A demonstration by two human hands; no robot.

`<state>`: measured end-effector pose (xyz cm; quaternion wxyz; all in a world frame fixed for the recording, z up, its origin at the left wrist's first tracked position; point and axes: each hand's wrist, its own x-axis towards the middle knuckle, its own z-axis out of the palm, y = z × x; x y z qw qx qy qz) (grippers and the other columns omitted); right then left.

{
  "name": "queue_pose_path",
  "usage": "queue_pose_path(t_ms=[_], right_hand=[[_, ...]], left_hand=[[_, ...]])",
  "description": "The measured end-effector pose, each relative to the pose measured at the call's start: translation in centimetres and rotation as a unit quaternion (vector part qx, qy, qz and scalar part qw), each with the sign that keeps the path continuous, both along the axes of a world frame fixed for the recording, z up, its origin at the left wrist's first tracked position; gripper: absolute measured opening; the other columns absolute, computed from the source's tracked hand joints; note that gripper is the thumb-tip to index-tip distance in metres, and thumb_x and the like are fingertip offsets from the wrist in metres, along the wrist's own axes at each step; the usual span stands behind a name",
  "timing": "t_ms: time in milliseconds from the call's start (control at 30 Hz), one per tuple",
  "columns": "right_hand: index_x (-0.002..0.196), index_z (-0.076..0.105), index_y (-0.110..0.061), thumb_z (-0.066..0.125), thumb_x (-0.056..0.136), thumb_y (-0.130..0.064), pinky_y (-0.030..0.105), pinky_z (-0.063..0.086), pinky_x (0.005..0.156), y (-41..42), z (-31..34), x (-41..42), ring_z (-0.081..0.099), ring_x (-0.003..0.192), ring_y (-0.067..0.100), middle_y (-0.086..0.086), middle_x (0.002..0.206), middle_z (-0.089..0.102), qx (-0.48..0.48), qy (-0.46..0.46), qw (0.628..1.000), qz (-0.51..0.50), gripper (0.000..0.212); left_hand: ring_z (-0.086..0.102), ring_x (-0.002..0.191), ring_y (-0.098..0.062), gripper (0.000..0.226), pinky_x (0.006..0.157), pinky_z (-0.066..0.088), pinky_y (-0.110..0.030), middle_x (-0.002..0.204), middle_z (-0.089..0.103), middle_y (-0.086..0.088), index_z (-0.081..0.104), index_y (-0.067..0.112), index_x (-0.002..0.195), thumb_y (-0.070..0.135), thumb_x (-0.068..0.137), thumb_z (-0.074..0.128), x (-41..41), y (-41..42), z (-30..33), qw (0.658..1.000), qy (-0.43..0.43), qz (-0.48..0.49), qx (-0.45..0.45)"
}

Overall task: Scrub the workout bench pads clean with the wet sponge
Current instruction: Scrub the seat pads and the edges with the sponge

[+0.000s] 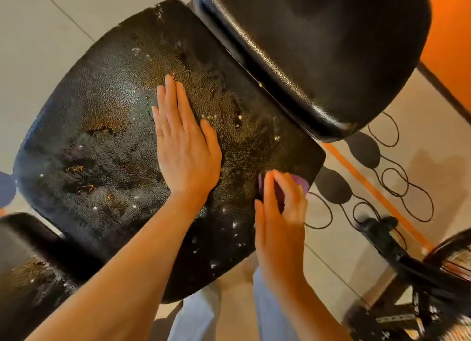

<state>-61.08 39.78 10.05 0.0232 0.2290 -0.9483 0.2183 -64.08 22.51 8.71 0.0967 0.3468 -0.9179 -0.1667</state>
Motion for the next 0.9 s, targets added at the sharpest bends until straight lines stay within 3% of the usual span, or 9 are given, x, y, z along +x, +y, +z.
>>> queue_pose_path(t_ms=[67, 233, 400, 500, 567, 667, 800, 867, 900], right_hand=[[0.128, 0.058, 0.001, 0.039, 0.102, -0.020, 0.039, 0.051, 0.096, 1.2, 0.0, -0.7, 0.048, 0.122, 0.030, 0.015, 0.134, 0.048, 0.006, -0.033, 0.997, 0.062, 0.038], [0.132, 0.052, -0.007, 0.043, 0.100, -0.017, 0.031, 0.050, 0.087, -2.9, 0.8, -8.3, 0.044, 0.114, 0.020, 0.011, 0.131, 0.049, 0.046, -0.026, 0.992, -0.117, 0.035], [0.125, 0.062, -0.007, 0.052, 0.099, -0.014, 0.033, 0.054, 0.094, -0.9, 1.5, 0.3, 0.053, 0.115, 0.019, 0.010, 0.127, 0.055, 0.053, -0.004, 0.996, 0.075, 0.029], [0.111, 0.063, -0.017, 0.041, 0.101, -0.022, 0.040, 0.054, 0.081, -2.0, 1.2, -6.3, 0.050, 0.100, 0.014, 0.003, 0.115, 0.055, -0.016, -0.075, 0.997, -0.025, 0.024], [0.121, 0.055, -0.008, 0.042, 0.098, -0.015, 0.034, 0.051, 0.085, -3.7, 0.8, -9.8, 0.044, 0.106, 0.016, 0.012, 0.123, 0.049, 0.006, -0.039, 0.991, -0.127, 0.028], [0.135, 0.050, -0.009, 0.045, 0.098, -0.013, 0.009, 0.040, 0.095, -4.7, 0.5, -5.4, 0.036, 0.115, -0.001, 0.011, 0.134, 0.045, 0.041, -0.057, 0.995, -0.073, 0.037], [0.113, 0.067, -0.017, 0.042, 0.102, -0.024, 0.026, 0.054, 0.080, -2.7, 1.4, -3.2, 0.052, 0.097, 0.011, 0.002, 0.108, 0.061, 0.085, -0.043, 0.990, 0.108, 0.027], [0.099, 0.064, -0.020, 0.039, 0.102, -0.027, 0.035, 0.048, 0.070, -3.9, 0.8, -8.2, 0.051, 0.083, 0.016, 0.000, 0.092, 0.059, 0.052, -0.052, 0.996, 0.055, 0.026], [0.109, 0.063, -0.014, 0.038, 0.102, -0.023, 0.036, 0.048, 0.073, -5.1, 0.5, -10.4, 0.050, 0.089, 0.018, 0.004, 0.100, 0.058, 0.081, -0.025, 0.996, -0.001, 0.027]], left_hand=[[0.001, 0.153, -0.025, 0.059, 0.125, 0.004, -0.039, 0.165, 0.005, -0.011, 0.011, 0.002, 0.155, 0.029, 0.104, 0.024, 0.0, 0.0, 0.0, 1.000, 0.001, -0.001, 0.008], [0.000, 0.153, -0.024, 0.059, 0.125, 0.000, -0.037, 0.165, 0.004, -0.010, 0.011, 0.003, 0.155, 0.028, 0.104, 0.026, 0.2, -0.2, 0.1, 0.999, 0.018, -0.012, 0.026], [-0.001, 0.153, -0.023, 0.060, 0.124, -0.003, -0.033, 0.165, 0.005, -0.009, 0.012, 0.004, 0.155, 0.026, 0.104, 0.034, 1.3, -1.9, 1.1, 0.993, 0.041, -0.079, 0.074], [0.002, 0.153, -0.025, 0.061, 0.125, 0.001, -0.039, 0.164, 0.009, -0.012, 0.014, 0.004, 0.155, 0.027, 0.103, 0.036, 2.7, -5.1, 1.3, 0.992, 0.020, -0.119, 0.030], [0.005, 0.152, -0.029, 0.060, 0.124, 0.002, -0.041, 0.163, 0.012, -0.015, 0.017, 0.002, 0.154, 0.026, 0.103, 0.037, 3.3, -7.3, 1.0, 0.992, 0.014, -0.123, 0.004], [0.008, 0.152, -0.031, 0.060, 0.125, 0.005, -0.043, 0.163, 0.012, -0.016, 0.016, 0.001, 0.154, 0.030, 0.103, 0.034, 3.6, -8.5, 0.5, 0.991, -0.001, -0.131, -0.025], [0.007, 0.152, -0.030, 0.063, 0.125, 0.003, -0.041, 0.163, 0.012, -0.016, 0.015, 0.002, 0.154, 0.034, 0.101, 0.031, 3.6, -8.6, 0.5, 0.991, -0.014, -0.134, -0.022], [0.006, 0.152, -0.028, 0.063, 0.125, 0.002, -0.039, 0.163, 0.011, -0.015, 0.015, 0.002, 0.154, 0.034, 0.101, 0.031, 3.6, -8.7, 0.5, 0.991, -0.014, -0.133, -0.022], [0.006, 0.152, -0.028, 0.063, 0.125, 0.001, -0.038, 0.163, 0.011, -0.015, 0.016, 0.002, 0.154, 0.033, 0.102, 0.031, 3.5, -8.7, 0.5, 0.991, -0.011, -0.134, -0.023]])
